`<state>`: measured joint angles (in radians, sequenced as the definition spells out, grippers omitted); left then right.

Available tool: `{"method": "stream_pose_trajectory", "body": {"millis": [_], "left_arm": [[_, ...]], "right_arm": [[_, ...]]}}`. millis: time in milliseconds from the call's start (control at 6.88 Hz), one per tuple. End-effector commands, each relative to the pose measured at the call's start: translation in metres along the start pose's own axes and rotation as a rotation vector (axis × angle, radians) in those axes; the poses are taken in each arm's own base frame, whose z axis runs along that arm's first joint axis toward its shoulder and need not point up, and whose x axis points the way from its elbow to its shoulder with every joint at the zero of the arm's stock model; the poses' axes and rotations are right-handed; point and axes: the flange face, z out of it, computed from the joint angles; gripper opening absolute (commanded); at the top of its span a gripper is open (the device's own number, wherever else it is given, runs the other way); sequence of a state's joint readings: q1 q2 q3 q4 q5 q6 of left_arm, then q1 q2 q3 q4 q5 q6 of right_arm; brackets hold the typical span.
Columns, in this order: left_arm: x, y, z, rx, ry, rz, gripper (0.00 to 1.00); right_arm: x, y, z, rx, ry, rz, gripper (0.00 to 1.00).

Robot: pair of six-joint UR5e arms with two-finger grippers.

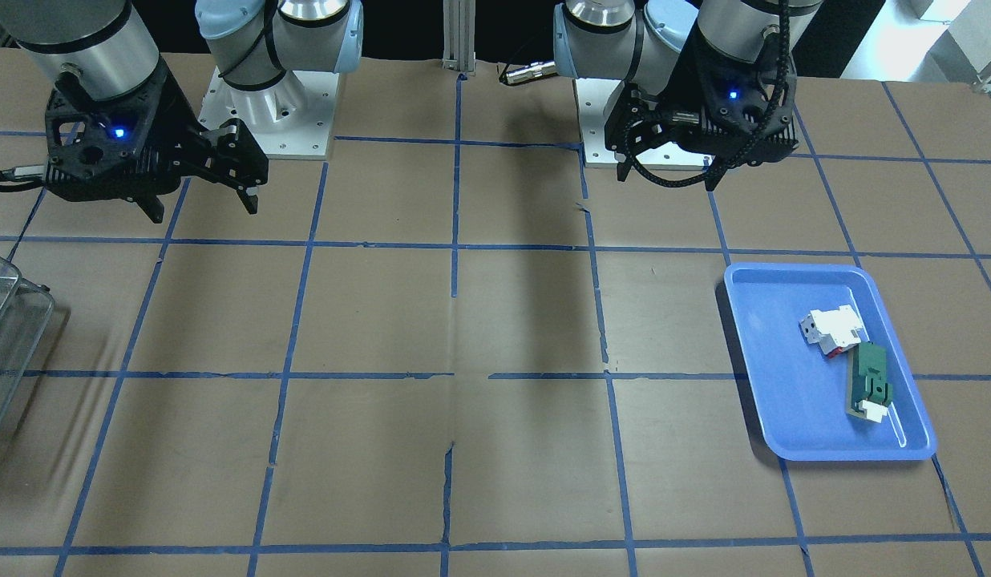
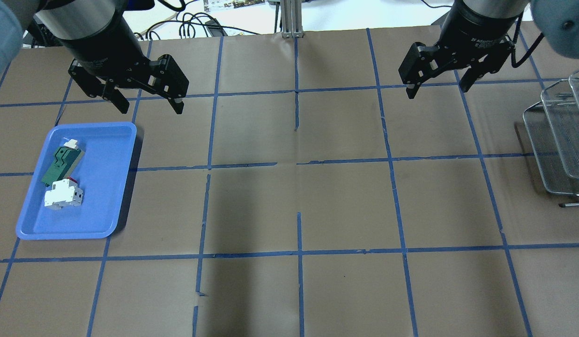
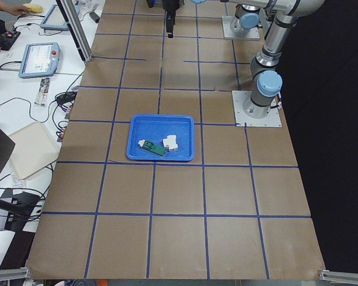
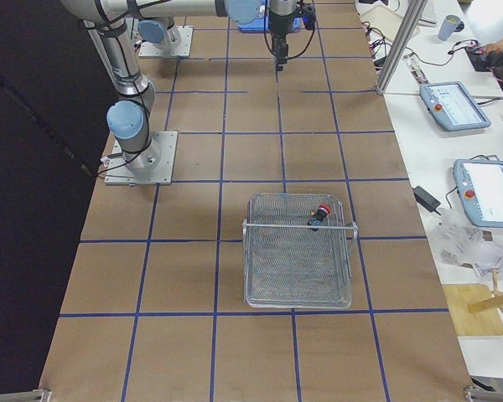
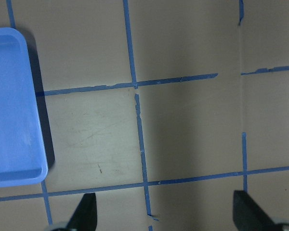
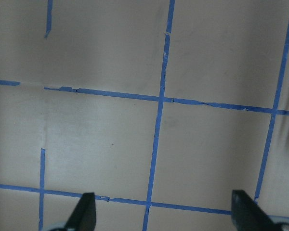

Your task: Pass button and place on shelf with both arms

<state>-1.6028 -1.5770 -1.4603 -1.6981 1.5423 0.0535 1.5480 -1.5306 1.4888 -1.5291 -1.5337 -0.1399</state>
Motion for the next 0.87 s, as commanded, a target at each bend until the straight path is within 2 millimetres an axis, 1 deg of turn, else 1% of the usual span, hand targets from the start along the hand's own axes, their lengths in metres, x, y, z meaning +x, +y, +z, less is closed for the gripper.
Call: {"method": "stream_pose_trajectory", "body": {"millis": [0,291,436,582,727], "left_arm": [[0.0001,-0.0005,0.0007,-0.001,0.001,-0.003,1.00],[0.0009,-0.0004,0.0000,0.000,0.001,-0.003,1.00],[0.0009,-0.0007,-0.0003,0.003,0.000,-0.003,1.00],[0.0009,0.0000,-0.0009,0.003,0.000,-0.003,1.00],[0.0009,-0.0002,-0.0010,0.005,0.000,-0.003,1.00]], "right_arm": [[-0.0011,0.0008,0.0033,-0.007,-0.005,-0.001,1.00],[-0.0009,0.0000,0.0001,0.002,-0.003,-0.003,1.00],[-0.0005,-0.0013,0.0025,-0.004,-0.002,-0.002,1.00],[0.0057,0.0006,-0.0023,0.003,0.011,-0.010,1.00],[0.0031,0.0008,-0.0022,0.003,0.009,-0.015,1.00]]}}
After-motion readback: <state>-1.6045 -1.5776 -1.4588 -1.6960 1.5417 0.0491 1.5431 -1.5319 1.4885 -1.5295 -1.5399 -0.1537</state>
